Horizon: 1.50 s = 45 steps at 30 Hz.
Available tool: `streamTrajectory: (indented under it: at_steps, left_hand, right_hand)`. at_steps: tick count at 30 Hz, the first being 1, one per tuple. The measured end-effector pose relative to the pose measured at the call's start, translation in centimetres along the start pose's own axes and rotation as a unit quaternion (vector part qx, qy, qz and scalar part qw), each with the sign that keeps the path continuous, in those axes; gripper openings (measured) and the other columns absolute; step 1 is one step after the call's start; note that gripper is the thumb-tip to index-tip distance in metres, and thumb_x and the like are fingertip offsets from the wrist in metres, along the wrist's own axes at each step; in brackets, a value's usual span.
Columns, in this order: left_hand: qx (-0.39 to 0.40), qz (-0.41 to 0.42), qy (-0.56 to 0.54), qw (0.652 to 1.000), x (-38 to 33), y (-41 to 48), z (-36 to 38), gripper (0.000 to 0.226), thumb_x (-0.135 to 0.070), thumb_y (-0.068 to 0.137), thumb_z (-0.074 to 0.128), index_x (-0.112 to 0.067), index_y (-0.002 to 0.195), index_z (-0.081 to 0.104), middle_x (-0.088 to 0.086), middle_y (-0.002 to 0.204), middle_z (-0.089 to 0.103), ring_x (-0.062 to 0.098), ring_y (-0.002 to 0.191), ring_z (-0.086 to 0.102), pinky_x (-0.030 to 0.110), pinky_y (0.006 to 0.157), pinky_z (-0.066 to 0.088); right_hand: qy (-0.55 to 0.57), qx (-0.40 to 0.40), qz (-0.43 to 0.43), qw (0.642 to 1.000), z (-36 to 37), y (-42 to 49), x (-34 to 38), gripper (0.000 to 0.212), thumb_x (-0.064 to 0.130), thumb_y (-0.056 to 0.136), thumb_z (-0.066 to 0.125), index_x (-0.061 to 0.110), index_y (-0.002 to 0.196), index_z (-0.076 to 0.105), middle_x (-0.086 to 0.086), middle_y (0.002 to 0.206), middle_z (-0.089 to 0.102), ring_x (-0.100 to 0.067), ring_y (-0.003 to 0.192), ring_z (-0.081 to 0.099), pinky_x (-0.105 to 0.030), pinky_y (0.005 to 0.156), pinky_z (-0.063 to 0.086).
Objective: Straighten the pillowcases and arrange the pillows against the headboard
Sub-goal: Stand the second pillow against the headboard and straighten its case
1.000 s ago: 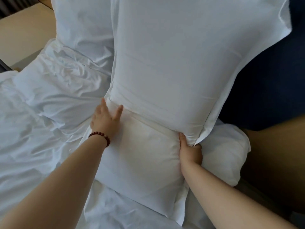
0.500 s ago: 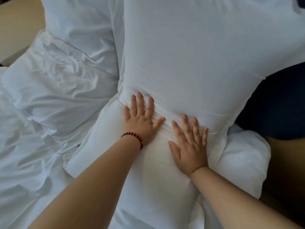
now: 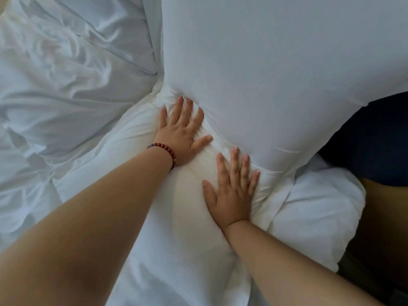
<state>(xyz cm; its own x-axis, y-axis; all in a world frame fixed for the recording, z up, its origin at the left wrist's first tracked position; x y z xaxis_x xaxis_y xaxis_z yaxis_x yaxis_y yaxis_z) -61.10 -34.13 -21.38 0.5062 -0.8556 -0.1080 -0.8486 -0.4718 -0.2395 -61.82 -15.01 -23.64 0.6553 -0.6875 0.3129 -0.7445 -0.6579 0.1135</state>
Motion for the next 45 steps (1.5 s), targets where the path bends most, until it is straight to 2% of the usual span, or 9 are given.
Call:
streamTrajectory:
  at_steps: [8, 21, 25, 28, 31, 34, 37, 41, 45]
  left_hand:
    - [0.021, -0.061, -0.047, 0.997, -2.2, -6.4, -2.0, 0.077, -0.070, 0.093, 0.020, -0.034, 0.156, -0.005, -0.004, 0.164, -0.015, 0.020, 0.151, -0.015, 0.045, 0.122, -0.006]
    - [-0.029, -0.156, -0.094, 0.983, -5.6, -16.5, -1.2, 0.070, -0.064, 0.095, 0.025, -0.035, 0.156, 0.009, -0.007, 0.165, -0.003, 0.016, 0.151, -0.011, 0.039, 0.120, -0.011]
    - [-0.176, -0.364, -0.313, 0.860, -6.0, -27.4, 1.5, 0.091, -0.069, 0.085, 0.049, -0.021, 0.156, 0.017, -0.001, 0.165, 0.005, 0.015, 0.151, -0.002, 0.028, 0.120, -0.007]
    - [-0.151, -0.476, -0.566, 0.656, -7.5, -30.8, 4.5, 0.105, -0.056, 0.068, 0.081, -0.021, 0.151, 0.027, 0.003, 0.154, 0.035, 0.022, 0.142, 0.033, 0.038, 0.119, 0.025]
    - [-0.135, -0.508, -0.719, 0.455, -7.7, -31.5, 4.7, 0.073, -0.046, 0.064, 0.086, -0.018, 0.124, 0.056, 0.001, 0.116, 0.068, 0.017, 0.099, 0.067, 0.035, 0.088, 0.056]
    - [-0.110, -0.507, -0.788, 0.330, -6.3, -32.0, 4.9, 0.042, -0.031, 0.083, 0.077, -0.009, 0.116, 0.064, 0.005, 0.103, 0.073, 0.017, 0.091, 0.070, 0.028, 0.075, 0.056]
    - [-0.063, -0.494, -0.801, 0.331, -6.4, -33.2, 5.4, 0.049, -0.035, 0.087, 0.073, -0.007, 0.124, 0.059, 0.002, 0.113, 0.070, 0.017, 0.106, 0.067, 0.030, 0.085, 0.056]
    - [0.051, -0.481, -0.780, 0.397, -8.1, -34.7, 7.1, 0.052, -0.053, 0.085, 0.066, -0.009, 0.111, 0.056, 0.005, 0.118, 0.059, 0.018, 0.110, 0.059, 0.036, 0.091, 0.053]
    - [0.124, -0.460, -0.817, 0.325, -9.0, -35.3, 7.6, 0.068, -0.066, 0.088, 0.051, -0.003, 0.111, 0.058, 0.008, 0.112, 0.068, 0.020, 0.100, 0.065, 0.033, 0.081, 0.053]
  right_hand:
    - [0.090, 0.017, -0.075, 0.993, -4.0, -1.9, -1.9, 0.060, 0.047, 0.095, 0.039, 0.021, 0.149, 0.037, -0.004, 0.161, 0.022, -0.021, 0.150, 0.012, -0.045, 0.121, 0.009]
    - [0.063, 0.243, -0.051, 0.967, -5.3, -3.6, -2.8, 0.077, 0.064, 0.087, 0.014, 0.029, 0.155, 0.010, 0.002, 0.164, 0.001, -0.018, 0.151, -0.004, -0.036, 0.119, -0.004]
    - [0.223, 0.220, 0.063, 0.948, -6.5, -9.2, -2.7, 0.076, 0.054, 0.094, 0.048, 0.029, 0.154, 0.011, -0.006, 0.164, -0.003, -0.026, 0.151, -0.002, -0.029, 0.119, 0.002]
    - [0.332, 0.204, 0.194, 0.900, -6.6, -14.9, -0.7, 0.084, 0.042, 0.092, 0.059, 0.032, 0.154, 0.005, -0.006, 0.164, 0.002, -0.018, 0.150, 0.009, -0.018, 0.114, 0.010]
    - [0.343, 0.183, 0.290, 0.875, -6.4, -18.2, 0.2, 0.092, 0.045, 0.087, 0.066, 0.026, 0.156, 0.008, -0.007, 0.162, 0.015, -0.020, 0.148, 0.019, -0.028, 0.119, 0.018]
    - [0.311, 0.134, 0.371, 0.865, -6.8, -19.0, -0.4, 0.096, 0.051, 0.080, 0.072, 0.017, 0.154, 0.021, -0.015, 0.158, 0.025, -0.027, 0.145, 0.025, -0.034, 0.117, 0.022]
    - [0.353, 0.137, 0.489, 0.785, -7.2, -20.2, -0.3, 0.100, 0.054, 0.070, 0.080, 0.013, 0.149, 0.034, -0.013, 0.144, 0.047, -0.029, 0.129, 0.048, -0.032, 0.104, 0.039]
    - [0.556, 0.227, 0.564, 0.567, -5.7, -22.4, 1.2, 0.098, 0.058, 0.031, 0.094, 0.006, 0.109, 0.067, -0.007, 0.099, 0.072, -0.024, 0.086, 0.070, -0.035, 0.082, 0.056]
    - [0.562, 0.264, 0.578, 0.530, -6.3, -23.2, 0.9, 0.033, 0.022, 0.084, 0.075, 0.005, 0.110, 0.065, -0.011, 0.099, 0.070, -0.024, 0.082, 0.069, -0.035, 0.065, 0.058]
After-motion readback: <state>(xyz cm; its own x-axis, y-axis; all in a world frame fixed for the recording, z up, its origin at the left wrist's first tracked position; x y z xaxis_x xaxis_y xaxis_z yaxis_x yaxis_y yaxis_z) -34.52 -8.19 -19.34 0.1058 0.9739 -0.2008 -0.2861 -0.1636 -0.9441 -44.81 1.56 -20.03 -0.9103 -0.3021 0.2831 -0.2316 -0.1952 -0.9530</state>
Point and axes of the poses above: each hand's wrist, its own y-axis towards the middle knuckle, its own z-axis out of the palm, x = y × z, the point moved 5 cm from there along y, towards the middle knuckle
